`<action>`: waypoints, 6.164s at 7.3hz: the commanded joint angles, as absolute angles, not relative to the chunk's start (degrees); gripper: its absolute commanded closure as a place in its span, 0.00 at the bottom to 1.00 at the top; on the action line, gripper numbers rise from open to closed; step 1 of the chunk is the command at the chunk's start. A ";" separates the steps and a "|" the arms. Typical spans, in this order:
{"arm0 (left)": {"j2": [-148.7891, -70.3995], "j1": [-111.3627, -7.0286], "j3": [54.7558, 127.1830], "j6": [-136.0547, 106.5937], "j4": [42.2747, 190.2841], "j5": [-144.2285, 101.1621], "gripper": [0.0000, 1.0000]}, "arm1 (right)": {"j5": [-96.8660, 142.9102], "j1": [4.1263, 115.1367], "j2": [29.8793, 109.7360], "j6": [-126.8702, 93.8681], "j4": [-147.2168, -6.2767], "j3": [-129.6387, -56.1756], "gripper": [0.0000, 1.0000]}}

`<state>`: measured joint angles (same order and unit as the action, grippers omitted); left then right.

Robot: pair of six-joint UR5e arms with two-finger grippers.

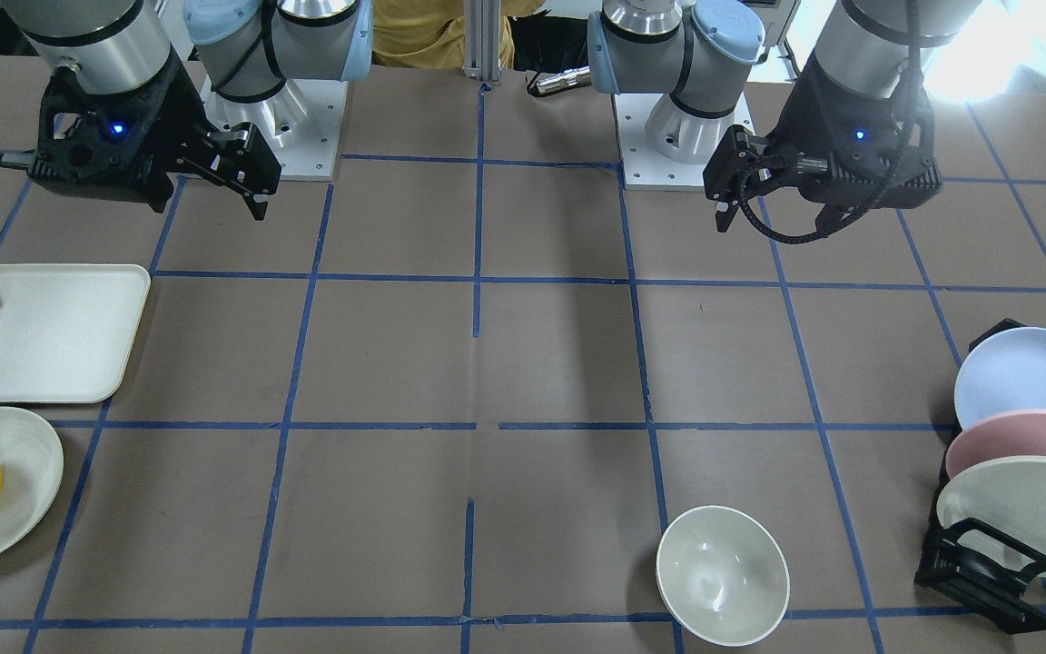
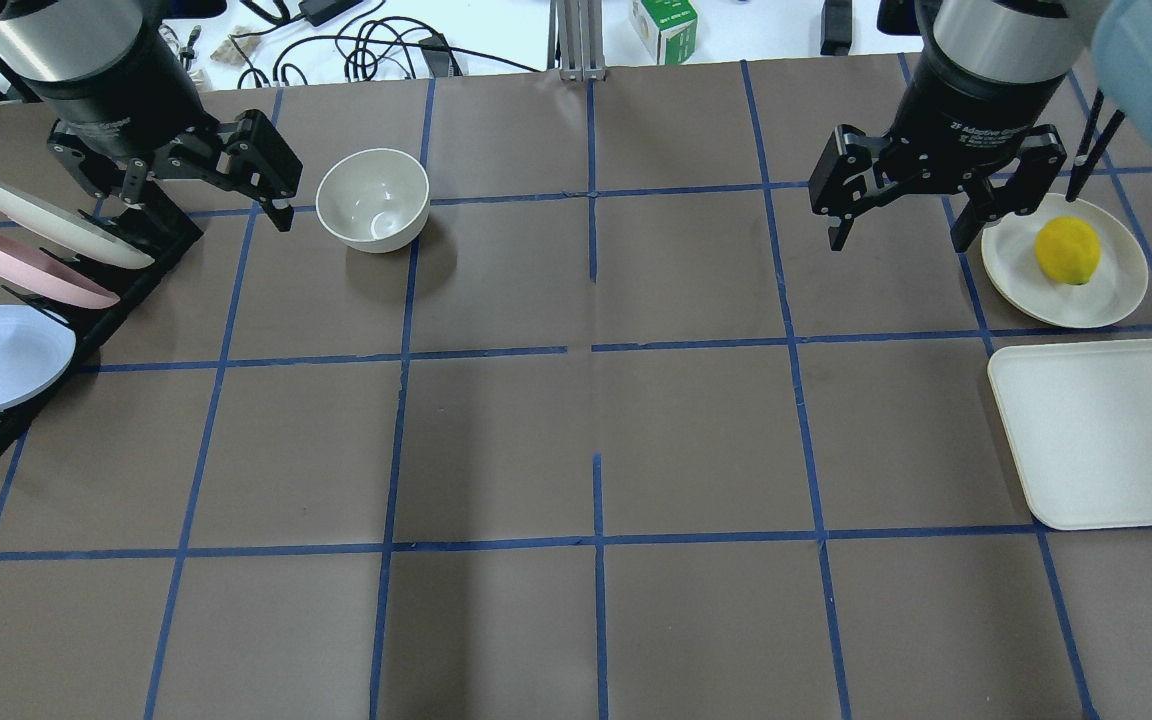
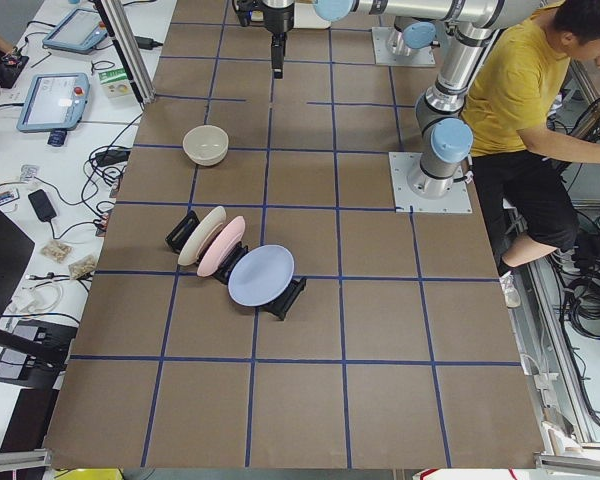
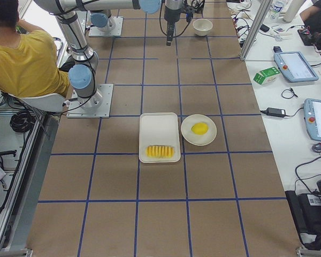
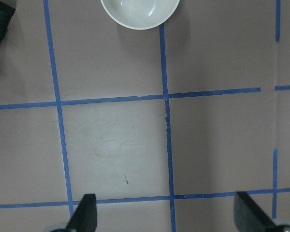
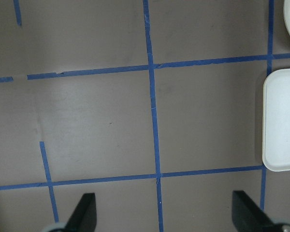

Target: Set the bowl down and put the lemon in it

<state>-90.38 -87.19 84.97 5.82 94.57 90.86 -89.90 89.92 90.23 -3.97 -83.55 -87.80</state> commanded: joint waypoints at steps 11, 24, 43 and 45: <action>-123.55 -82.01 75.51 8.88 69.97 91.41 0.00 | -91.40 70.85 74.84 14.67 -98.73 -87.89 0.00; -129.21 -81.73 75.41 7.83 63.09 85.26 1.00 | -92.20 60.38 55.90 34.10 -123.22 -88.07 0.05; -109.02 -91.35 92.82 -4.96 69.36 75.59 0.00 | -87.73 98.77 72.70 -17.12 -104.67 -87.89 1.00; -101.38 -86.85 91.50 3.57 84.05 84.76 0.00 | -86.75 103.86 69.02 -21.25 -113.95 -87.80 1.00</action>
<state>-106.22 -89.67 92.31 -1.30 75.46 79.25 -87.26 100.66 71.33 -18.64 -108.54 -87.86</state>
